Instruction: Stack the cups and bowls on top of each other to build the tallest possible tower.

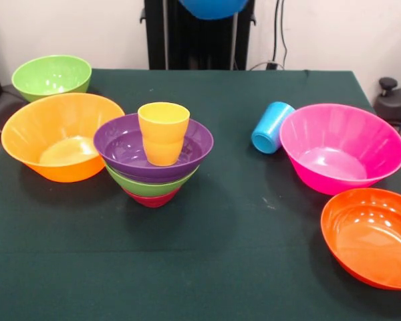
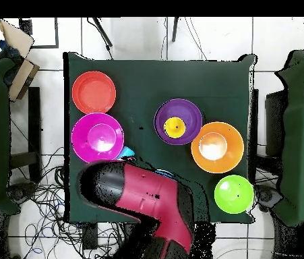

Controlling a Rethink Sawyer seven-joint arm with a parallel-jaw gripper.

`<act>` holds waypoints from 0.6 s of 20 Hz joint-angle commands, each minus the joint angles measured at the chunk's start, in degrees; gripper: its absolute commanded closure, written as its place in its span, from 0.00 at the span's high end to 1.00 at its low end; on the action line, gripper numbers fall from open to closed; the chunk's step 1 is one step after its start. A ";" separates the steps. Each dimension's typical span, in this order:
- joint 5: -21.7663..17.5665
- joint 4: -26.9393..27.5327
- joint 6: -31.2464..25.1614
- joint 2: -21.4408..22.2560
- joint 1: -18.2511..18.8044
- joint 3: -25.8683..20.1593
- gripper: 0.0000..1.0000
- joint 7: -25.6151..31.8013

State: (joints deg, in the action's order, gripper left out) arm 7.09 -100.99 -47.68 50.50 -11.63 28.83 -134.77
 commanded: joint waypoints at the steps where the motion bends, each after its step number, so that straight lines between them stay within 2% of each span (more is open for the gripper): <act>1: -6.32 2.44 4.20 2.09 9.01 -7.75 0.00 13.43; 3: -6.51 1.47 8.30 2.02 13.57 -10.91 0.00 16.13; 6: -6.39 -0.73 14.01 1.12 18.89 -15.72 0.00 17.19; 8: -7.09 -0.91 14.52 1.28 20.25 -17.13 0.00 16.28; 12: -8.75 -0.41 11.87 3.18 23.10 -20.12 0.00 17.77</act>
State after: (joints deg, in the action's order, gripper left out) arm 3.36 -100.53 -35.87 53.40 9.37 20.06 -133.73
